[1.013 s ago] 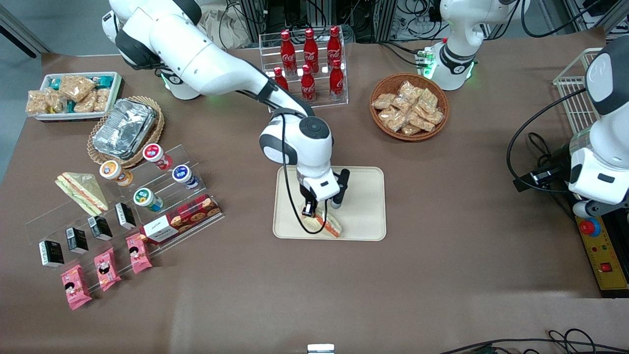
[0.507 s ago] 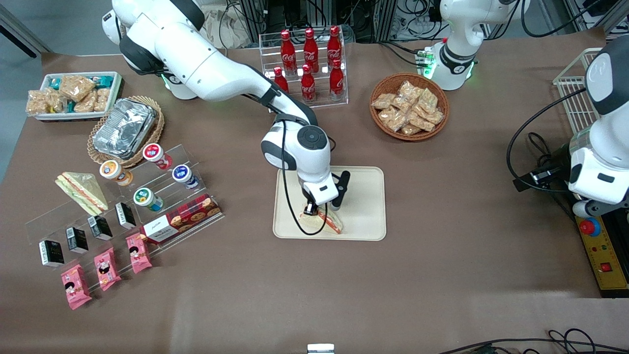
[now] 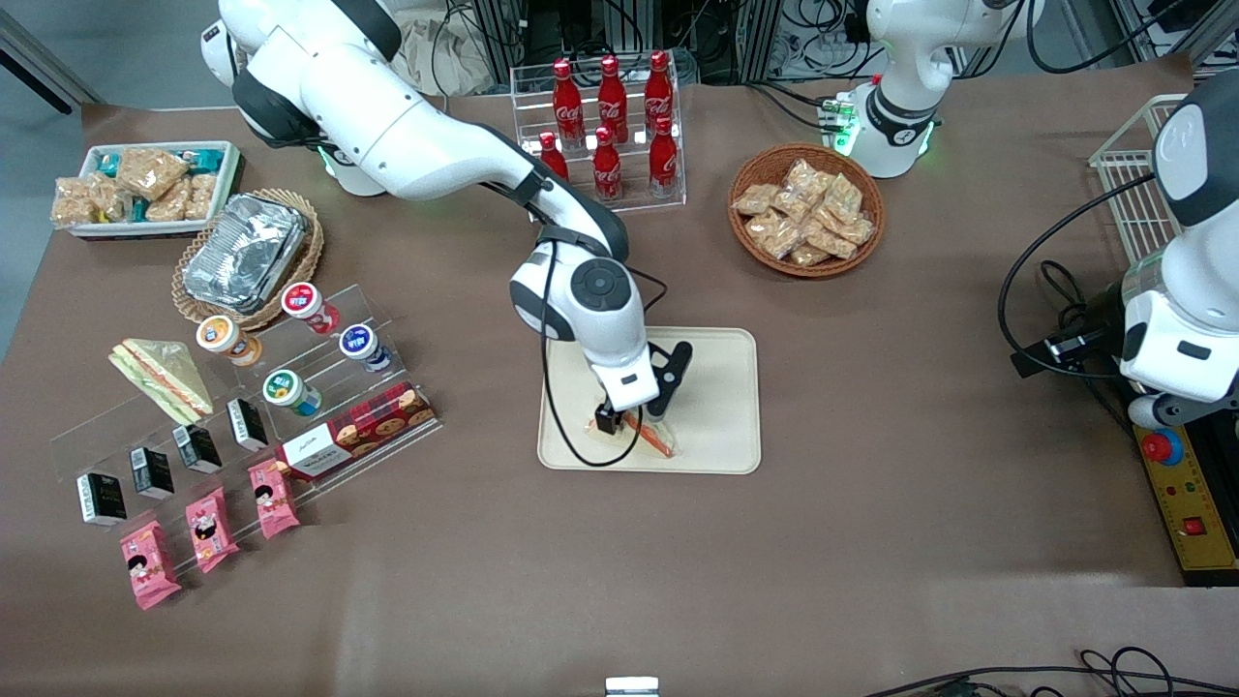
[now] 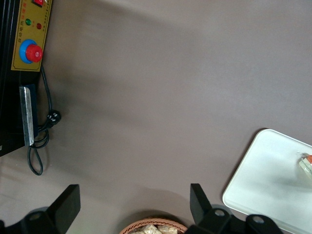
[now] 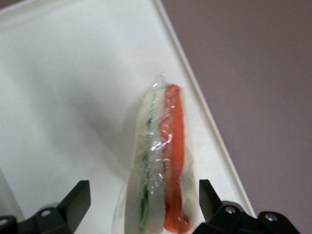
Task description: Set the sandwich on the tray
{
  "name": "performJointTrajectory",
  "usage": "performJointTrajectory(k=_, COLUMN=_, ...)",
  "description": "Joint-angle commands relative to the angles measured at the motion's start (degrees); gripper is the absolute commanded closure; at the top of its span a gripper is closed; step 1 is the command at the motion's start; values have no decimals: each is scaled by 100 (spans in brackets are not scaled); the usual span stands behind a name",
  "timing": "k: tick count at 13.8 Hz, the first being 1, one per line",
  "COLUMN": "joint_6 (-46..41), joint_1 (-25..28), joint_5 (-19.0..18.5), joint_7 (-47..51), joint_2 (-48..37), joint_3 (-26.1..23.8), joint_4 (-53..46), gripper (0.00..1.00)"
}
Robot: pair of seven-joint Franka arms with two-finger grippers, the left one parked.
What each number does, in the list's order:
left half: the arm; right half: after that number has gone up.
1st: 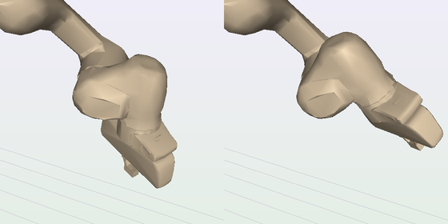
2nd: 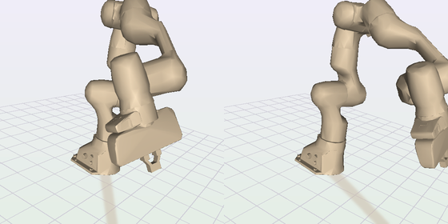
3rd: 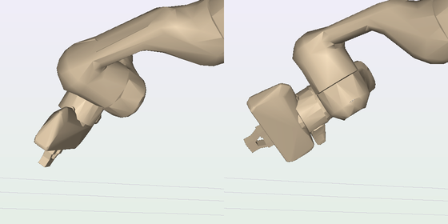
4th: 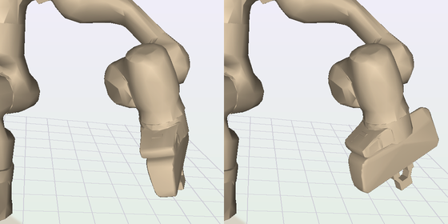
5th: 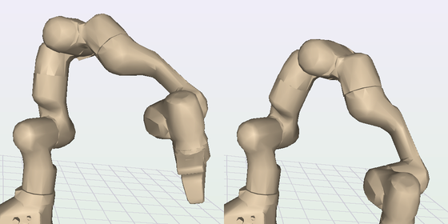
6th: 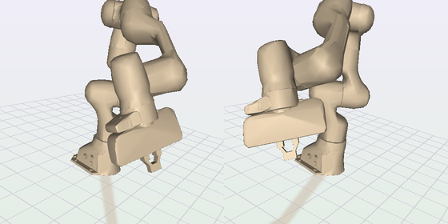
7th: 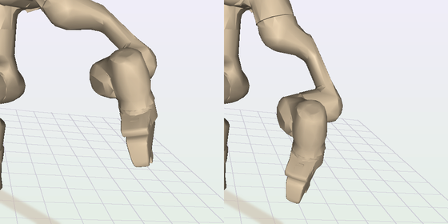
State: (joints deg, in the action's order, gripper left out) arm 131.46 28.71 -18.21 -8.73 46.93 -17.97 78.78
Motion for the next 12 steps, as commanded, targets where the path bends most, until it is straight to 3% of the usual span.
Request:
performJointTrajectory(k=1, joint_6=-357, joint_1=-224, joint_5=343, joint_7=-93, joint_2=-377, joint_3=-31, joint_4=-38, gripper=1)
performJointTrajectory(k=5, joint_6=-673, joint_1=-909, joint_5=1650, joint_7=-41, joint_2=-1105, joint_3=4, joint_4=-29, gripper=1)
performJointTrajectory(k=6, joint_6=-909, joint_1=-1111, joint_5=1819, joint_7=-15, joint_2=-1299, joint_3=5, joint_4=-38, gripper=1)
performJointTrajectory(k=12, joint_6=-2238, joint_1=-2700, joint_5=1908, joint_7=74, joint_2=-2311, joint_3=5, joint_4=-29, gripper=1)
